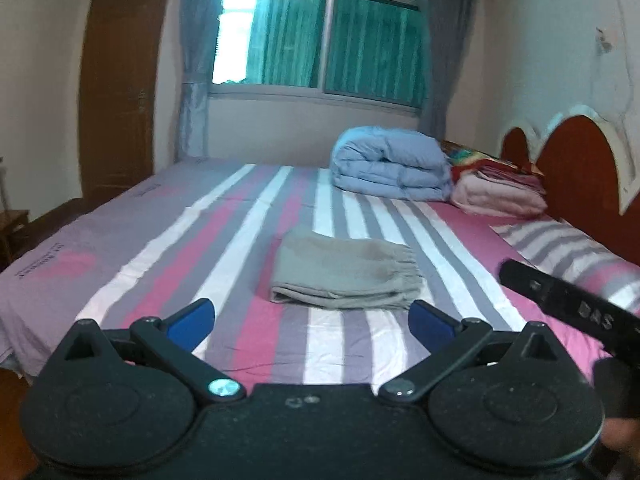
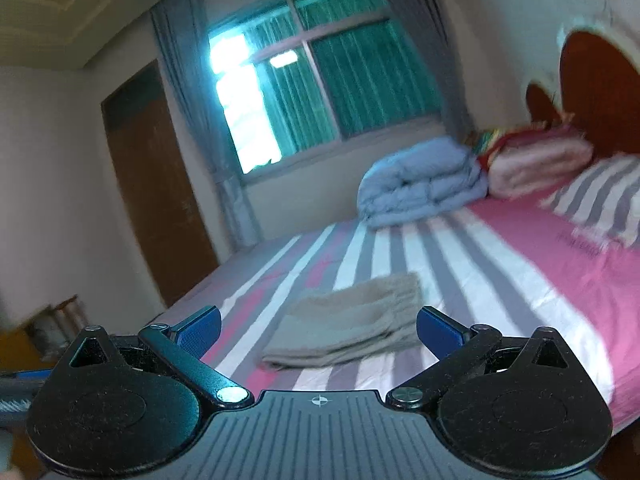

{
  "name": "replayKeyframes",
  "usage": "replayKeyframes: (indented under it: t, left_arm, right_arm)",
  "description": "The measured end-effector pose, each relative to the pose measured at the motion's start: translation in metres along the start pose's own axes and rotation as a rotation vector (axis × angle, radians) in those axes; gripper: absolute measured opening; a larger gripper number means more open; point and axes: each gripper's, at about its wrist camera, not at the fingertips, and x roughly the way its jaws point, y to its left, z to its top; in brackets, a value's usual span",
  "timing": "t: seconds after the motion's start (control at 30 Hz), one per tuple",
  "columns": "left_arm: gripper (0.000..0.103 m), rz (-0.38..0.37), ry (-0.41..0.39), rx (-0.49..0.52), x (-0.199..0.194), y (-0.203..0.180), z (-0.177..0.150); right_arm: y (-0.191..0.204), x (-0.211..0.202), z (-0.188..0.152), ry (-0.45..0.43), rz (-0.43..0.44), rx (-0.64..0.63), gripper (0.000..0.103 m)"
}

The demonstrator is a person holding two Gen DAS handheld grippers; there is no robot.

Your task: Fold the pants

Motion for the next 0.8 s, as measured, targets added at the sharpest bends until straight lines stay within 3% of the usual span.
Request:
replayKeyframes:
  t: [0.1,0.27,0.8]
  left_arm:
    - [0.097,0.059,0.005,0.046,0.009,-0.002,0.003]
    - [0.097,0.086,-0.011,0.093,0.015,-0.012,0.002]
    - [0.097,0.056,0.035,0.13,0.02,-0.021,-0.012]
  right_arm:
    - [0.011,-0.005,-0.004,-0.021,-0.058,-0.059,0.103]
    - [0.025,0.001,-0.009,-0.014,-0.131,-0.146,0.103]
    - [0.019,0.005,-0.011,-0.022,-0.133,-0.144,0.103]
